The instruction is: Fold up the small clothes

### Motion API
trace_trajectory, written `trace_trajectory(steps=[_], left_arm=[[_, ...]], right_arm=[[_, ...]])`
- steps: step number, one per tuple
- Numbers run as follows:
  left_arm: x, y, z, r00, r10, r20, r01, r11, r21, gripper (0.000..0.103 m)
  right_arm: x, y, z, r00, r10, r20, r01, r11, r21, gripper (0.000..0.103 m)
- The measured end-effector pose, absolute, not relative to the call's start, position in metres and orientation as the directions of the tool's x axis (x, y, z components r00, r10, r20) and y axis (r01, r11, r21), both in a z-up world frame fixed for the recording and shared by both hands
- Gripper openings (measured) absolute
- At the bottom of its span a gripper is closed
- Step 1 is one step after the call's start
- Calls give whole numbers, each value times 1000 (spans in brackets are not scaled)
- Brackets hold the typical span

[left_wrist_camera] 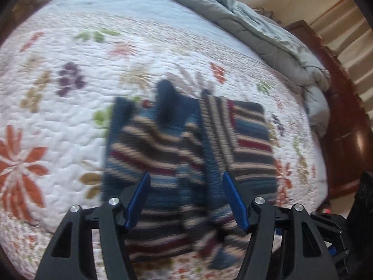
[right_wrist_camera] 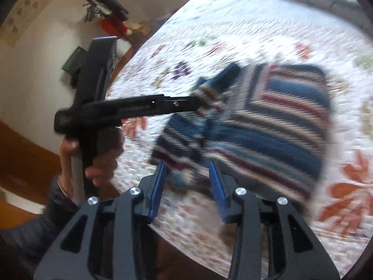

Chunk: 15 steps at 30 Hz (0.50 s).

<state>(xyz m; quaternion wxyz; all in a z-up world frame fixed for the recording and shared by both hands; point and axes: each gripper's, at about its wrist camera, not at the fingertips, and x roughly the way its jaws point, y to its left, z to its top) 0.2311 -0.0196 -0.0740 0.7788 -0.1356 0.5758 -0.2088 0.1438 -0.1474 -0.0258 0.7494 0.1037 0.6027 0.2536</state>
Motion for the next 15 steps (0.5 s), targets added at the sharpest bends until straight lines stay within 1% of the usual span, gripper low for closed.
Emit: trace_trajectory(steps=[4, 7, 9, 13, 15], left_arm=[[241, -46, -86, 175, -521, -835, 176, 851, -494, 65], [246, -64, -101, 133, -502, -854, 169, 861, -480, 65], [247, -72, -109, 107, -514, -851, 162, 854, -495, 64], [244, -85, -107, 96, -550, -830, 178, 830, -529, 63], [245, -94, -107, 96, -538, -837, 194, 835, -514, 63]], right_arm=[[139, -187, -24, 180, 449, -875, -184, 890, 418, 39], [134, -208, -33, 183, 439, -880, -137, 897, 419, 39], [131, -215, -37, 186, 428, -884, -134, 903, 409, 39], [130, -220, -49, 177, 423, -889, -124, 906, 406, 39], [131, -221, -57, 173, 423, -889, -106, 906, 410, 39]])
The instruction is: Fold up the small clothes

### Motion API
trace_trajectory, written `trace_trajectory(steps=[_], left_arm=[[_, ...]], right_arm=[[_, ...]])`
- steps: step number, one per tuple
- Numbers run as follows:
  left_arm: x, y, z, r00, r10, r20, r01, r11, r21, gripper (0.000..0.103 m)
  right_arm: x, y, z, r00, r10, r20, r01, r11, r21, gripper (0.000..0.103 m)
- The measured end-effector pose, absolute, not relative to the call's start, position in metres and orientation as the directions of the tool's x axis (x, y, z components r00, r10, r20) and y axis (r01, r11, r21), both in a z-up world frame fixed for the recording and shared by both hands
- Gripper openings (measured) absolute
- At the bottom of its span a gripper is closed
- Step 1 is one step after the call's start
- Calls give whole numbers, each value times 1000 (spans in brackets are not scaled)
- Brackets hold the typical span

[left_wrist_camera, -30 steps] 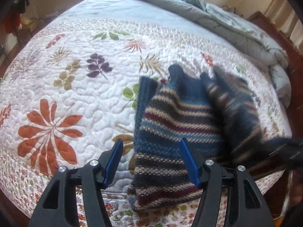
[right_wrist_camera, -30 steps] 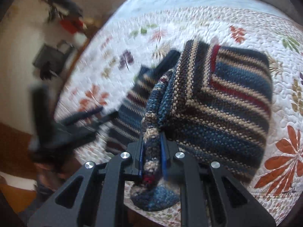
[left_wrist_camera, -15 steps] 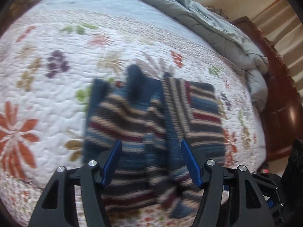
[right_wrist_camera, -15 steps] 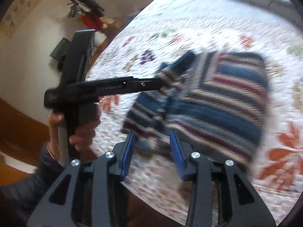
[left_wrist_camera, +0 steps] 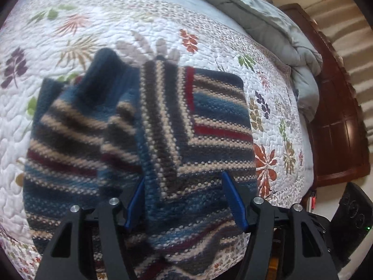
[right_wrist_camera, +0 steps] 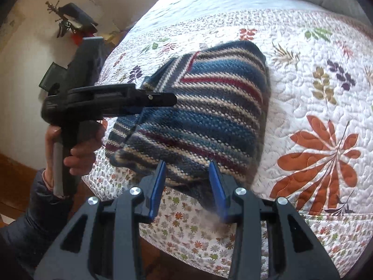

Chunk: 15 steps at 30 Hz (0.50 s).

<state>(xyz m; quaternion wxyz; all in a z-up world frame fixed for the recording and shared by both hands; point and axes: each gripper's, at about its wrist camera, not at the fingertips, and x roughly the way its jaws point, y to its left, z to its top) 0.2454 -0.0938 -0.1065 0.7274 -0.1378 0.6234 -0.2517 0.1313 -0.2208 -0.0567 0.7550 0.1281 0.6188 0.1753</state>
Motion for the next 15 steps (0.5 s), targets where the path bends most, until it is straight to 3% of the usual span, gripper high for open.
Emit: trace_trajectory(steps=[1, 2, 5, 12, 15], left_arm=[[246, -97, -108, 91, -528, -844, 197, 840, -505, 55], [247, -99, -110, 82, -519, -851, 200, 845, -496, 40], [248, -98, -116, 69, -528, -846, 176, 842, -511, 19], [238, -54, -77, 208, -518, -830, 160, 855, -493, 15], [236, -37, -97, 187, -487, -853, 129, 873, -470, 15]], right_arm=[[131, -224, -59, 174, 420, -891, -98, 908, 408, 39], [131, -226, -62, 172, 422, -890, -85, 907, 413, 39], [130, -232, -67, 171, 424, -889, -62, 905, 420, 39], [130, -237, -71, 167, 448, -878, -39, 893, 448, 39], [132, -227, -78, 155, 458, -876, -48, 889, 456, 39]])
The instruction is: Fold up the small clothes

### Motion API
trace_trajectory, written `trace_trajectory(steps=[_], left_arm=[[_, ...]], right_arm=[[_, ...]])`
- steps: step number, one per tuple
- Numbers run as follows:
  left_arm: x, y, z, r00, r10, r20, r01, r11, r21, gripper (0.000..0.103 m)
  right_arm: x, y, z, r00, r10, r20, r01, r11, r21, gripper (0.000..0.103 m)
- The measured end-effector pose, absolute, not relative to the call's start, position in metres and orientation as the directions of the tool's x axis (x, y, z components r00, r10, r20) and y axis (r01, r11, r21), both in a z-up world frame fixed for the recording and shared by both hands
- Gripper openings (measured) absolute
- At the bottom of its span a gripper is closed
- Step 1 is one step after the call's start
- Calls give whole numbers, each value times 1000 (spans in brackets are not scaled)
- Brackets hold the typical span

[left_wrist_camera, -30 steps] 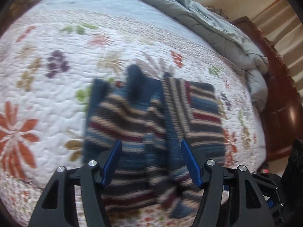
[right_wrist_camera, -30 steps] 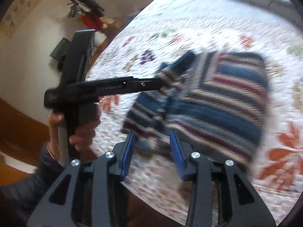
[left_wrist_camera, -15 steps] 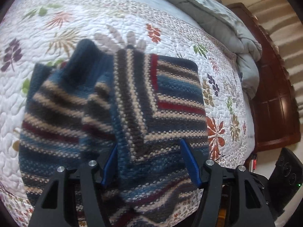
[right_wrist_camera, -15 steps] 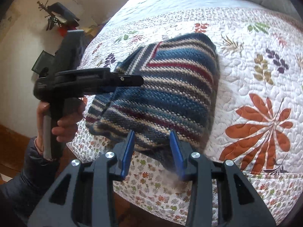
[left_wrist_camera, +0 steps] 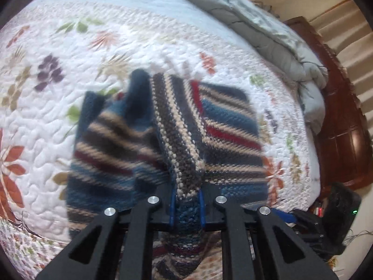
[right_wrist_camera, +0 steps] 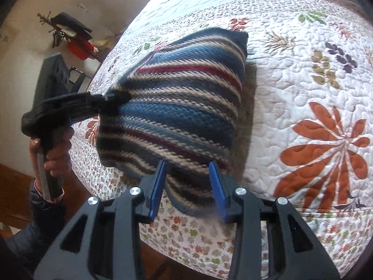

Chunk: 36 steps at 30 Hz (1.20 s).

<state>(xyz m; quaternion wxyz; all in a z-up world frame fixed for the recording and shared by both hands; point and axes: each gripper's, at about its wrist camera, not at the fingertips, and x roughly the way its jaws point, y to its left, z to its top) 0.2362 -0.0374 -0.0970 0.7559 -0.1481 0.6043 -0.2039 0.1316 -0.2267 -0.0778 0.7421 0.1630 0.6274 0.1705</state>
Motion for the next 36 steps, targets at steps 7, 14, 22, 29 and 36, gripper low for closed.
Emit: trace_trajectory(steps=[7, 14, 22, 29, 36], left_arm=[[231, -22, -134, 135, -539, -831, 67, 842, -535, 32], [216, -7, -100, 238, -420, -876, 95, 908, -409, 81], [215, -11, -129, 136, -469, -872, 76, 883, -463, 81], [214, -32, -131, 106, -537, -837, 99, 843, -528, 80], [221, -43, -137, 103, -535, -839, 68, 845, -530, 47]], right_arm=[[137, -204, -107, 106, 397, -912, -47, 918, 394, 39], [137, -211, -108, 106, 407, -907, -35, 914, 405, 39], [138, -211, -108, 110, 407, -907, -48, 914, 404, 41], [137, -216, -108, 110, 422, -900, -44, 907, 419, 41], [135, -218, -106, 116, 421, -900, -41, 907, 419, 41]])
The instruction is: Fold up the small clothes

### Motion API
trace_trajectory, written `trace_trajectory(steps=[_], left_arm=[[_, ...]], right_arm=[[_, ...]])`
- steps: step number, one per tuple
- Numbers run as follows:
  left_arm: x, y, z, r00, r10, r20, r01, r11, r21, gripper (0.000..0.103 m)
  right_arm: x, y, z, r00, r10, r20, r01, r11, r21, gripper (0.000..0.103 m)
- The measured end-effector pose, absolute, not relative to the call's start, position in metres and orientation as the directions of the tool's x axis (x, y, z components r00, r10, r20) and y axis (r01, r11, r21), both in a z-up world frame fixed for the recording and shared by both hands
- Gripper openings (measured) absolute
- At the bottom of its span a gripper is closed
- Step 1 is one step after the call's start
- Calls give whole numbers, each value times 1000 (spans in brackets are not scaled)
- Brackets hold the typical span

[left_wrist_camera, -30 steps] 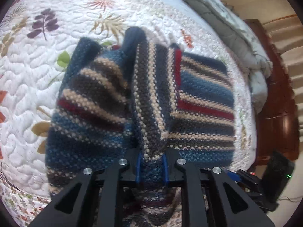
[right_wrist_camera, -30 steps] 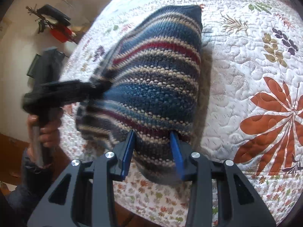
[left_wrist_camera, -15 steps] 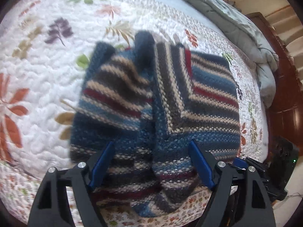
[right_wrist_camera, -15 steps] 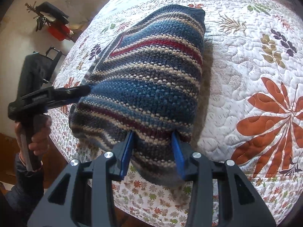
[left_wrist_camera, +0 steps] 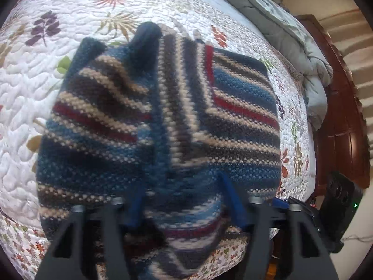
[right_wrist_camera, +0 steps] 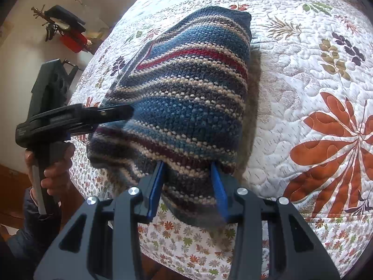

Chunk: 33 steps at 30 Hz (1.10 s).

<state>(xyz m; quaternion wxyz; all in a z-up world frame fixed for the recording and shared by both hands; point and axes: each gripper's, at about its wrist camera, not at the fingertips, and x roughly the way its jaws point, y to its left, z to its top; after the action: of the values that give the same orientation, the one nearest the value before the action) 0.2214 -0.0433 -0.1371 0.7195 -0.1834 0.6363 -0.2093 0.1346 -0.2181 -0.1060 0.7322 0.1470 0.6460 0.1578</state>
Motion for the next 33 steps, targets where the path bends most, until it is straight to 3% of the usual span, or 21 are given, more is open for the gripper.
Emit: trace_trajectory(steps=[2, 7, 17, 27, 33], left_arm=[[222, -39, -136, 106, -555, -825, 46, 832, -553, 32], [222, -30, -113, 184, -577, -796, 40, 813, -581, 23], [202, 34, -41, 378, -543, -750, 97, 829, -551, 22], [204, 75, -128, 285, -518, -807, -44, 834, -551, 24], [211, 59, -132, 286, -481, -829, 0, 865, -502, 26]], right_arm=[[134, -219, -104, 118, 422, -899, -41, 906, 420, 41], [129, -224, -91, 146, 447, -883, -31, 894, 447, 41], [130, -212, -56, 201, 480, -854, -89, 877, 472, 41], [135, -179, -85, 115, 428, -897, -108, 903, 417, 41], [122, -172, -117, 21, 326, -945, -89, 942, 323, 42]])
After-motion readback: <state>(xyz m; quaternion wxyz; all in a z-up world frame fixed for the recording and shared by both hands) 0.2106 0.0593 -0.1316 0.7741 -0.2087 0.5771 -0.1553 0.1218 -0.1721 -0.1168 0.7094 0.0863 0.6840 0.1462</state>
